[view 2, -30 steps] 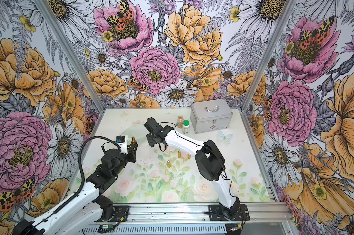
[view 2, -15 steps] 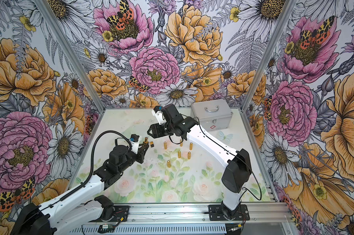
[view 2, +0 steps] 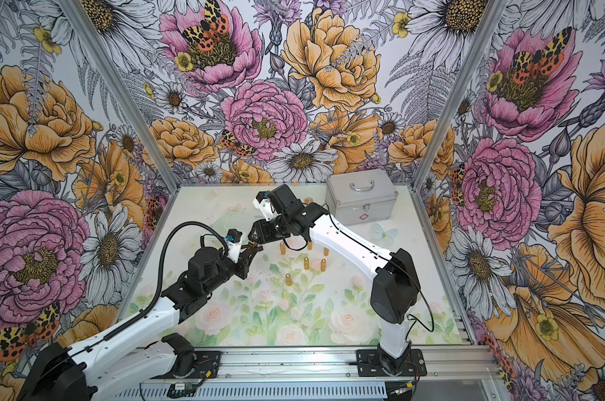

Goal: Open the lipstick cap
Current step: Place the lipstick at the center of the board.

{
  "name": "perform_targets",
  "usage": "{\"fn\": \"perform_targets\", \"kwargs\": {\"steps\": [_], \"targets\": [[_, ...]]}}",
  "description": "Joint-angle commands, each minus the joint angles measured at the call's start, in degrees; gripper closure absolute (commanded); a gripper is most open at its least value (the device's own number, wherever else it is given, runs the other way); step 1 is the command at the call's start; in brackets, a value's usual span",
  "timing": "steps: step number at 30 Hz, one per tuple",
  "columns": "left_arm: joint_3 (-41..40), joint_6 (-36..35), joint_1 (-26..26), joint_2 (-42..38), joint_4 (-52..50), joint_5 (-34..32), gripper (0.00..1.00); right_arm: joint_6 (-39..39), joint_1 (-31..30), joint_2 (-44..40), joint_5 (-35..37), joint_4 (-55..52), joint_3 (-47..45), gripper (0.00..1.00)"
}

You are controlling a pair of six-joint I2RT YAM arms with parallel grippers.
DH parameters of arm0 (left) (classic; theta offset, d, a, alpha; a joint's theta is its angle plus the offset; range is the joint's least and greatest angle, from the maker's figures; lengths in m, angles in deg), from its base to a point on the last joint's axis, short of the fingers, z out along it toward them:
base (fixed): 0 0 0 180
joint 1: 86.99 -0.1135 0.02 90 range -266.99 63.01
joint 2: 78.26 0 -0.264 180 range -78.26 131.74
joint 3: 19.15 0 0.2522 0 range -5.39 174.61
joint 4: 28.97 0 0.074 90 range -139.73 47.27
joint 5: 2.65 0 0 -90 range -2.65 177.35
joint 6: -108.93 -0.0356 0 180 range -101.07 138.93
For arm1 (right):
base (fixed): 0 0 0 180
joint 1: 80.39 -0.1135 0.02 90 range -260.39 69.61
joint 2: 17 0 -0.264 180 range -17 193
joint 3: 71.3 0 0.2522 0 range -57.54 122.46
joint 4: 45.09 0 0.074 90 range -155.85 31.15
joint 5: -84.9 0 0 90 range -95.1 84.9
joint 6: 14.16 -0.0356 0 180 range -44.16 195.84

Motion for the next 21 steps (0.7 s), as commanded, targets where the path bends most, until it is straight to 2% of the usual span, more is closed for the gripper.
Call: {"fn": "perform_targets", "kwargs": {"steps": [1,21], "targets": [[0.26,-0.79,0.41,-1.33,2.33,0.41,0.93,0.02,-0.55,1.36,-0.21,-0.02,1.48,0.57],[0.69,-0.92,0.41,-1.21,2.6,-0.55,0.93,0.29,-1.01,2.41,-0.45,-0.03,2.62,0.77]]}}
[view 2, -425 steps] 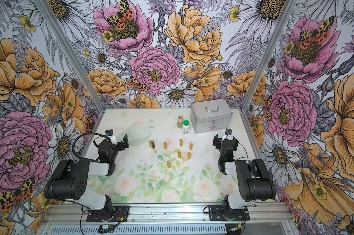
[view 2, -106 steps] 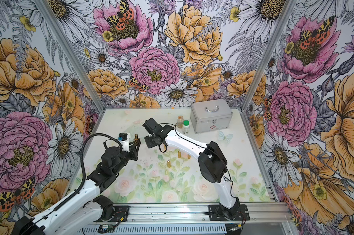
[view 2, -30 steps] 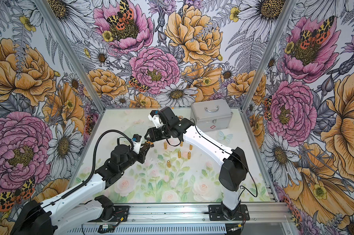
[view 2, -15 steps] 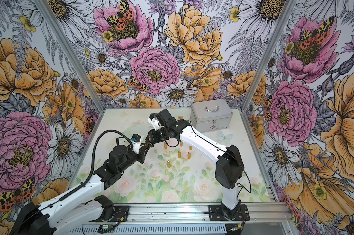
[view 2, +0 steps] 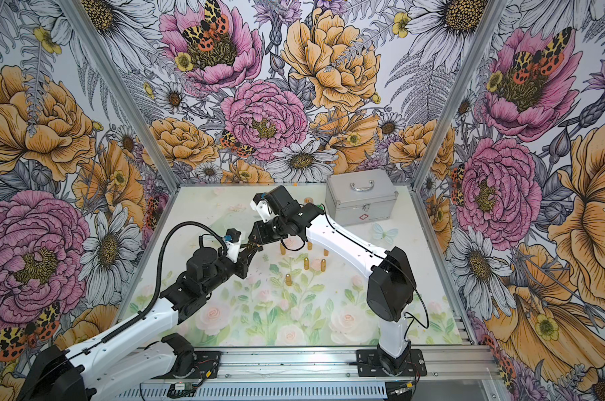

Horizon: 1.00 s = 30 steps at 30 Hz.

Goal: Open the lipstick cap
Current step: Place the lipstick at the center of the board.

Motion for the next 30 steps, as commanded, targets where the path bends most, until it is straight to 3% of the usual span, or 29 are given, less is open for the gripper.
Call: {"fn": "perform_targets", "kwargs": {"steps": [1,11,16,17,19,25,27,30], "targets": [[0.73,-0.79,0.39,-0.61,2.18,-0.61,0.93,0.2,-0.36,0.94,0.46,-0.04,1.54,0.77],[0.44,-0.47,0.39,-1.0,2.18,-1.85,0.92,0.46,-0.37,0.5,1.94,-0.04,1.77,0.84],[0.4,-0.32,0.39,-1.17,2.18,-2.14,0.82,0.59,-0.37,0.42,3.23,-0.05,2.38,0.85],[0.4,-0.28,0.39,-1.17,2.16,-2.24,0.79,0.7,-0.36,0.5,3.5,-0.04,2.53,0.85],[0.35,-0.14,0.32,-1.23,2.02,-3.01,0.51,0.98,-0.32,0.59,4.42,-0.04,3.01,0.86],[-0.71,3.72,0.08,-3.18,-0.61,-6.3,0.13,2.05,-0.01,1.64,10.58,-0.05,5.3,0.86],[-0.73,6.14,-0.42,-4.64,-2.51,-9.08,0.03,2.39,0.02,2.83,13.35,-0.04,6.3,0.86],[-0.28,10.75,-2.53,-7.1,-6.86,-11.24,0.01,2.9,-0.33,4.77,18.3,0.09,7.73,0.86]]}}
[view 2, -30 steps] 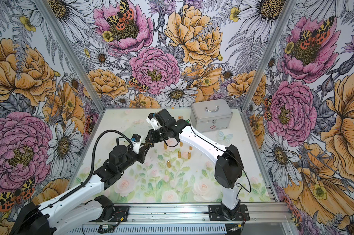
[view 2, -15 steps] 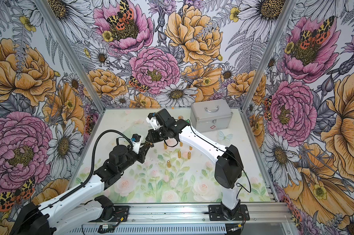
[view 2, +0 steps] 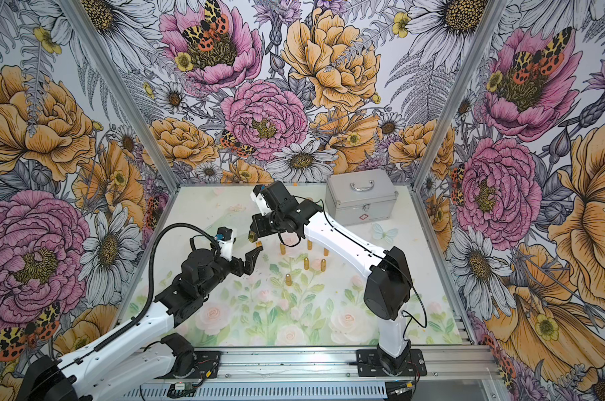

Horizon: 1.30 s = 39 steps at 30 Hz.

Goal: Open the lipstick cap
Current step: Place the lipstick at the center of the board.

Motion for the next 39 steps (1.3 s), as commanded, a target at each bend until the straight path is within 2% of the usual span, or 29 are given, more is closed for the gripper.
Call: {"fn": "perform_targets", "kwargs": {"steps": [1,4,8,14,23,29,39], "targets": [[-0.02,6.84,-2.66,-3.08,-5.6,-6.37,0.01,1.48,-0.21,3.21,8.77,0.5,2.65,0.86],[0.11,11.19,-6.08,-5.29,-9.64,-6.83,0.01,1.13,-0.22,5.62,12.27,1.57,3.84,0.85],[0.2,15.43,-9.51,-7.54,-13.9,-7.77,0.01,0.67,-3.4,8.67,16.25,5.09,3.87,0.85],[-0.32,17.97,-12.96,-8.56,-16.39,-7.41,0.01,-0.53,-5.9,14.2,21.06,10.78,4.08,0.85],[-1.51,19.55,-13.94,-9.47,-16.1,-7.54,0.01,0.32,-7.99,21.92,24.61,13.91,7.25,0.85],[-2.34,19.97,-14.11,-9.45,-14.77,-7.15,0.01,2.33,-9.1,25.56,29.36,14.12,9.35,0.85],[-2.97,19.96,-14.19,-9.15,-13.97,-6.75,0.01,3.84,-9.54,28.26,30.19,17.45,9.26,0.85]]}}
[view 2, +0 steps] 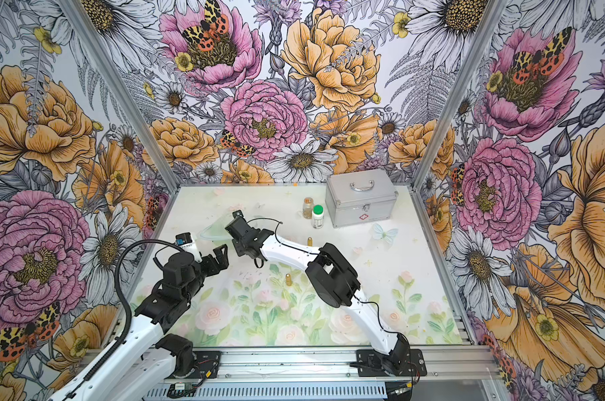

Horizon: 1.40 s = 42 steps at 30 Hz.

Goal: Open the lipstick cap
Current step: Place the lipstick at the center of the board, then pick up the lipstick at the center of the board.

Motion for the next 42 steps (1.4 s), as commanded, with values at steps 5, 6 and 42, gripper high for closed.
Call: {"fn": "perform_targets", "kwargs": {"steps": [5,6,42], "targets": [[-0.89,1.06,-0.55,-0.08,1.95,0.07,0.02,0.81,-0.47,2.2,1.86,3.38,0.49,0.85],[-0.9,0.98,-0.53,-0.02,2.0,0.14,0.01,0.81,-0.48,2.12,2.0,3.82,0.1,0.85],[2.87,-7.35,14.23,7.33,4.52,-2.77,0.01,-8.23,10.18,-20.8,-8.76,-17.07,-14.28,0.42]]}}
